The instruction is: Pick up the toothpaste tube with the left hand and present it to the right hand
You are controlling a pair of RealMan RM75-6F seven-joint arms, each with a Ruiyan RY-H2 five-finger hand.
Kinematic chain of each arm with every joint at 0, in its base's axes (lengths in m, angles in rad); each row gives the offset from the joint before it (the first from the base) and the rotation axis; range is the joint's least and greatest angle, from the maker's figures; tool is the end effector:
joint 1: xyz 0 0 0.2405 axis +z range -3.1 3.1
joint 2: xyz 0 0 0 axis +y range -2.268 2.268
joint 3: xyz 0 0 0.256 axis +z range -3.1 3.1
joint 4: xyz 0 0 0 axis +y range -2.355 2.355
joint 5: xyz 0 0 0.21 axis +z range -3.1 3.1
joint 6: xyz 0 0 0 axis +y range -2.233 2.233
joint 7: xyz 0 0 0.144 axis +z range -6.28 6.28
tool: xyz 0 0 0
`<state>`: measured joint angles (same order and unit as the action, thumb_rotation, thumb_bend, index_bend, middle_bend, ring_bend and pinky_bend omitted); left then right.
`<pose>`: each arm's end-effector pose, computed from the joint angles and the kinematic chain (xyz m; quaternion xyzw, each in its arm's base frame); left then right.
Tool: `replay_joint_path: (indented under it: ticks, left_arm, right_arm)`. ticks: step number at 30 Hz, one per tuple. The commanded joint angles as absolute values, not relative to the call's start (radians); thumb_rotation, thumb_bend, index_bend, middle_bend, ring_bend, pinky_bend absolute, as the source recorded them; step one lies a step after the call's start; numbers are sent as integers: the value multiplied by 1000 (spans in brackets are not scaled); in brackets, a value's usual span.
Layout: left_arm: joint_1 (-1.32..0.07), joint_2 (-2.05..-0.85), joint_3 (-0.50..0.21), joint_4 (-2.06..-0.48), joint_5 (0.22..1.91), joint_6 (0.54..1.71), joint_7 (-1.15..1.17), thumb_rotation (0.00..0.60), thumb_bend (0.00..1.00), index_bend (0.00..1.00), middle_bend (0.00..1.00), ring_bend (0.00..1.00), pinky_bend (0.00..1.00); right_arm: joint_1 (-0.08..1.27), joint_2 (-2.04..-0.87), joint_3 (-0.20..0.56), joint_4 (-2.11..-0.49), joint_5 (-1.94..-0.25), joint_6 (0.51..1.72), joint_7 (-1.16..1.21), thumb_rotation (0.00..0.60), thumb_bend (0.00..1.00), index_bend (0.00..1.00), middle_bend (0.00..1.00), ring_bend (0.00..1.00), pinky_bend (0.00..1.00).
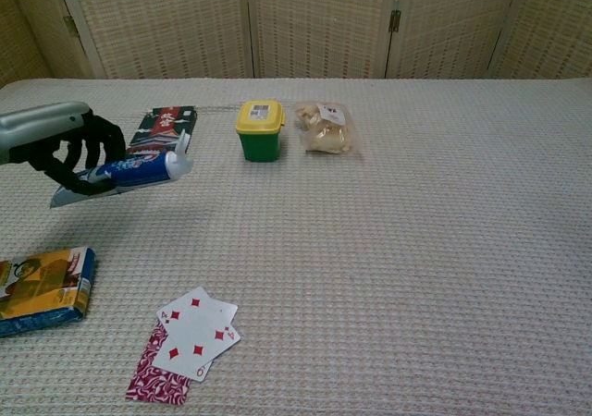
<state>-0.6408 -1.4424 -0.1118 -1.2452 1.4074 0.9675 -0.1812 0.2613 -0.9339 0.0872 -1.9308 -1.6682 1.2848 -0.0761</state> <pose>-0.2309 0.3549 0.0342 -0.7139 -0.4116 -0.3948 0.4062 -0.2046 -0.2172 0.1583 0.7098 -0.3330 0.4296 0.4481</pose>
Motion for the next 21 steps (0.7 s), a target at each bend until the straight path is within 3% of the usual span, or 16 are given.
replay_joint_path:
  ticks: [1,12,21]
  left_arm:
    - [-660,-1373,-144,-1400,1368,956,-98,600,656,745,771,682,659]
    - [-693,-1349,-204,-1651,1298,987,53,600,656,750,786,695,658]
    - [-739,-1381,-208,-1756,1250,974,195,600,657,750,786,695,659]
  right_arm:
    - [351,-943,120,-1980,-1690,1189,-80,600,262,103,0,0,0]
    - [587,-1069,203,-2016,-1569,929,-139,600,262,246,0,0,0]
    - [680,-1157,229,-2019,-1454,873,-256,600,262,268,0,0,0]
